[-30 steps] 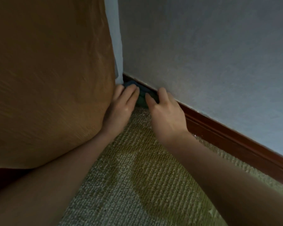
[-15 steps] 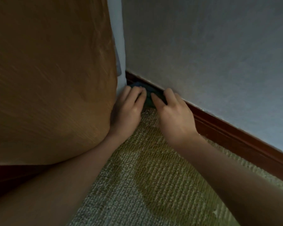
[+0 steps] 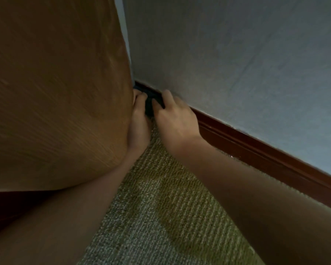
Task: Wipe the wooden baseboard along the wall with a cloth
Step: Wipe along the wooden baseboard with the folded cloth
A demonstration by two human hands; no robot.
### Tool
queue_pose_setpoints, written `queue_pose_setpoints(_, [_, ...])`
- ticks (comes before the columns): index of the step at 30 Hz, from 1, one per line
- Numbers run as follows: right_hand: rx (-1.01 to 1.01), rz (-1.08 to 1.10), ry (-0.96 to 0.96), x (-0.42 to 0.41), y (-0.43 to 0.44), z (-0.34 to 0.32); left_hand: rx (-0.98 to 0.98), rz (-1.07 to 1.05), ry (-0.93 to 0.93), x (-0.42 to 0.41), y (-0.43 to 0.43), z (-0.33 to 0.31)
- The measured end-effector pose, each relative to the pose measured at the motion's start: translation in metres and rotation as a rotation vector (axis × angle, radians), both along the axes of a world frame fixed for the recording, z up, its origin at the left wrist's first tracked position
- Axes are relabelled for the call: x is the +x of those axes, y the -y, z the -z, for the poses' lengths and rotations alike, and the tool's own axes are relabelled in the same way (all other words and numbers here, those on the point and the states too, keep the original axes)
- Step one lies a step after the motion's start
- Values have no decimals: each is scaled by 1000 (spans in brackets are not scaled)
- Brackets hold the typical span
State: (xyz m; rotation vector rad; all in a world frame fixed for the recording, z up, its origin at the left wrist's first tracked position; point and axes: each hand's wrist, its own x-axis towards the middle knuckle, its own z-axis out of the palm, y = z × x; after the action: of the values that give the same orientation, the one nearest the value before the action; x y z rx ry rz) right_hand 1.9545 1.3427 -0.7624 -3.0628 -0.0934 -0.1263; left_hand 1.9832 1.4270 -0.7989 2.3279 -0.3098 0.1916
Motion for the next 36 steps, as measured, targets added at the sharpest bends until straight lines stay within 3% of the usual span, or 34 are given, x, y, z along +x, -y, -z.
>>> queue_pose_setpoints(3, [22,2,21,-8,8,-1,42,-3,98,-2,3,9])
queue_pose_setpoints(8, [38,54,-10,-36,25,0,142,166,426,-12,5,24])
queue_pose_setpoints(11, [61,117,-21,-51,35,-1,171,278,513,-15,10,22])
queue_pose_setpoints(21, [50,209,25,-98,72,0,186,489,487,-52,41,5])
queue_pose_setpoints(33, [50,350,-32,-167,128,-5,231,660,550,-103,97,-2])
queue_pose_setpoints(36, [93,381,-47,-169,126,-2,317,712,622,-99,96,-5])
